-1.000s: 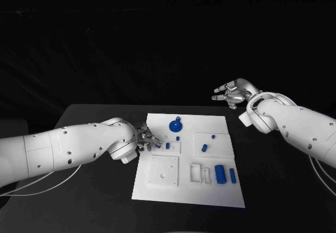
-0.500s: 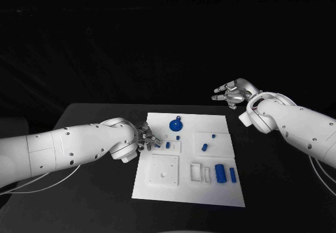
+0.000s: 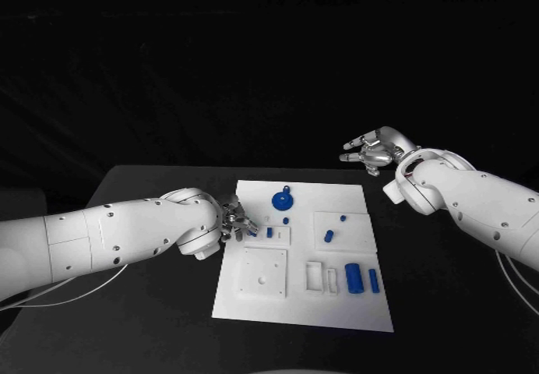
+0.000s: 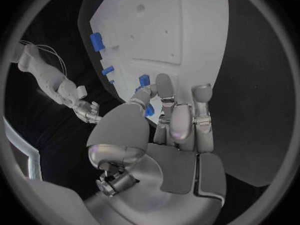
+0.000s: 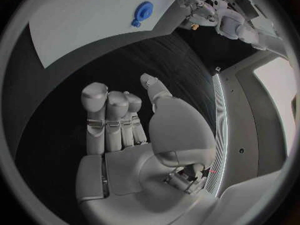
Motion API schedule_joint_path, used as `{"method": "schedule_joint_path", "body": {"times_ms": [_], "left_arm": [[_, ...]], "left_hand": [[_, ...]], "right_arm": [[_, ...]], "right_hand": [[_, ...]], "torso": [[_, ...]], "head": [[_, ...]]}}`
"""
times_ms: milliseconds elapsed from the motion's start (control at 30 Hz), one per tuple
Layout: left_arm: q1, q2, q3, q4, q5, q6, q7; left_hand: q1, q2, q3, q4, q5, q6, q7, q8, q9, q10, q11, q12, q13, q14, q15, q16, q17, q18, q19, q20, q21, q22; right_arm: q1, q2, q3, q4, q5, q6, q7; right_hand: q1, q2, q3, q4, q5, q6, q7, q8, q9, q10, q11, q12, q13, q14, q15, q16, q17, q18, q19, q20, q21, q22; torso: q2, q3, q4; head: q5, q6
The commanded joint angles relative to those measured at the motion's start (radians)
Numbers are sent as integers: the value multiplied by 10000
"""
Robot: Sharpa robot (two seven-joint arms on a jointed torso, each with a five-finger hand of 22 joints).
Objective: Assemble the parts on the task board
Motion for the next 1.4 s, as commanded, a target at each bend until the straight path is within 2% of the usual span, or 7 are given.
{"method": "schedule_joint_path", "body": {"times_ms": [33,933,1167,1333,1400], "left_arm": [[-38,18,-22,-17,-145,381,-130],[-133,275,-21,-180,-364,634,-178],[-138,325,-21,-188,-592,1020,-298],[-140,368,-20,-190,-931,1155,-381],[-140,376,-20,-186,-1034,1133,-392]], "left_hand": [[34,70,15,-22,44,1420,-1096,66,2892,427,-113,58,-2,79,6,63,7,83,-6,73,48,403],[9,90,16,-50,5,1404,-1090,56,2905,428,-106,53,-16,66,16,56,-45,100,-40,89,42,390],[20,40,-62,-41,-184,1417,-1095,57,2862,428,-102,45,-21,64,22,56,-59,87,-55,86,29,386],[74,66,-68,-45,-163,1434,-1096,59,2832,428,-103,41,-22,70,26,66,-38,75,-59,81,24,386],[88,73,-54,-58,-54,1454,-1099,68,2837,428,-108,57,-15,79,27,86,-10,71,-42,89,62,397]], "right_arm": [[-8,7,3,1,-74,143,39],[-22,13,3,6,-74,161,41],[-27,14,3,1,-74,165,45],[-36,15,3,9,-74,168,46],[-40,16,3,12,-74,170,46]], "right_hand": [[-97,14,55,-18,57,78,15,-26,-9,3,-30,34,9,-4,-17,-26,9,105,250,25,-12,886],[-97,14,55,-18,57,78,15,-26,-9,3,-30,34,9,-4,-17,-26,9,105,250,25,-12,886],[-112,19,66,-12,70,79,15,-26,-9,5,-30,38,16,-1,-19,-26,12,103,252,23,-10,886],[-118,20,70,-9,76,80,15,-26,-9,6,-30,40,19,0,-19,-26,13,103,253,22,-9,886],[-118,20,70,-9,76,80,15,-26,-9,6,-30,40,19,0,-19,-26,13,103,253,22,-9,886]], "torso": [[-1,3,-4],[0,2,-10],[2,0,-10],[1,2,-10],[-1,2,-9]], "head": [[2,-12],[0,-32],[-12,-57],[-10,-56],[-13,-55]]}}
